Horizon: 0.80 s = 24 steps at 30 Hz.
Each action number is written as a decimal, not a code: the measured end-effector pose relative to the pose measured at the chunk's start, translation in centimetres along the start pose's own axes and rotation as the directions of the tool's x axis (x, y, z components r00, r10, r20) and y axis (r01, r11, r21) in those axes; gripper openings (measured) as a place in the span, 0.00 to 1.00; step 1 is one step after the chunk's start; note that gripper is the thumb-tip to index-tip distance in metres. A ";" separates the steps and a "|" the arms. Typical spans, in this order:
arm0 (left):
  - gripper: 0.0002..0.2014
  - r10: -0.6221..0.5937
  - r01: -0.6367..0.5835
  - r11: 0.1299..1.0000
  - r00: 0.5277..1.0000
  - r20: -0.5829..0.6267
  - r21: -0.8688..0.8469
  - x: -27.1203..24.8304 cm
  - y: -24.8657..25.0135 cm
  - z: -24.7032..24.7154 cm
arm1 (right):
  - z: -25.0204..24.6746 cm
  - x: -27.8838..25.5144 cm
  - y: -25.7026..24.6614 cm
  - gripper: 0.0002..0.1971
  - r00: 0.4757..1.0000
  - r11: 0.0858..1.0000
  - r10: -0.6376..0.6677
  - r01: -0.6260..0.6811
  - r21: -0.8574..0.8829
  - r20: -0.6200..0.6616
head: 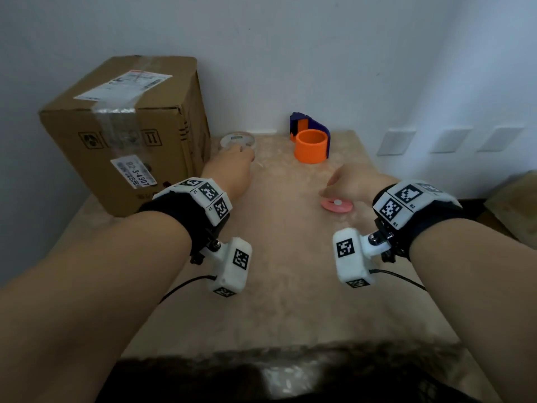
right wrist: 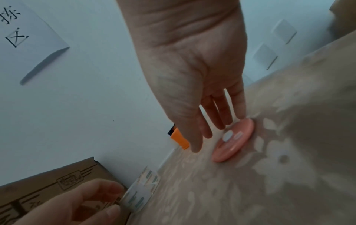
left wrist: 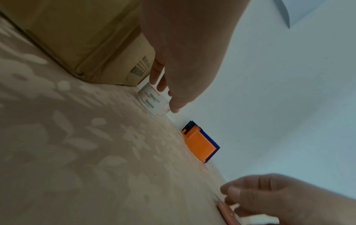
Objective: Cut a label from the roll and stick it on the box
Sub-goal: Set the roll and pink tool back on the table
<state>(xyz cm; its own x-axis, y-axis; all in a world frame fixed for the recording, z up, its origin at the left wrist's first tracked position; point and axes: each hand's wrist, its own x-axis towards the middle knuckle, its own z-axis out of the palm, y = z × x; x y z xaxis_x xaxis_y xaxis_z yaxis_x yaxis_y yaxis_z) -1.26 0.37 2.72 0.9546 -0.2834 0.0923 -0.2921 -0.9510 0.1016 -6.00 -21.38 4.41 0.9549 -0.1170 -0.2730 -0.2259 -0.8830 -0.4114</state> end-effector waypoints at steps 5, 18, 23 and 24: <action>0.17 -0.004 0.004 1.000 1.000 -0.001 -0.009 -1.5 0.3 -0.2 | 1.2 -1.2 0.5 0.23 0.998 0.992 -0.033 0.040 -0.118 0.055; 0.17 -0.077 0.076 0.996 0.997 -0.003 -0.039 0.2 -1.3 2.8 | 4.2 5.4 -4.3 0.17 0.971 0.985 -0.082 0.114 0.131 -0.226; 0.17 -0.077 0.077 0.993 0.997 0.013 -0.084 1.7 -1.9 3.7 | 4.6 9.3 -6.0 0.17 0.959 0.983 -0.109 0.143 0.113 -0.261; 0.16 -0.078 0.079 0.993 0.997 0.015 -0.088 1.9 -2.2 3.9 | 4.7 9.8 -6.1 0.15 0.960 0.984 -0.111 0.142 0.106 -0.256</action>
<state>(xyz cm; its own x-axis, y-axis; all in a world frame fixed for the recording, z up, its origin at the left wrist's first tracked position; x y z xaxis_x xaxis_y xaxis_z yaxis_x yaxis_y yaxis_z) 1.41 1.40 -1.18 0.9751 -0.2107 0.0689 -0.2202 -0.9558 0.1949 3.87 -14.99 0.20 0.9914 -0.1304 0.0060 -0.1069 -0.8373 -0.5362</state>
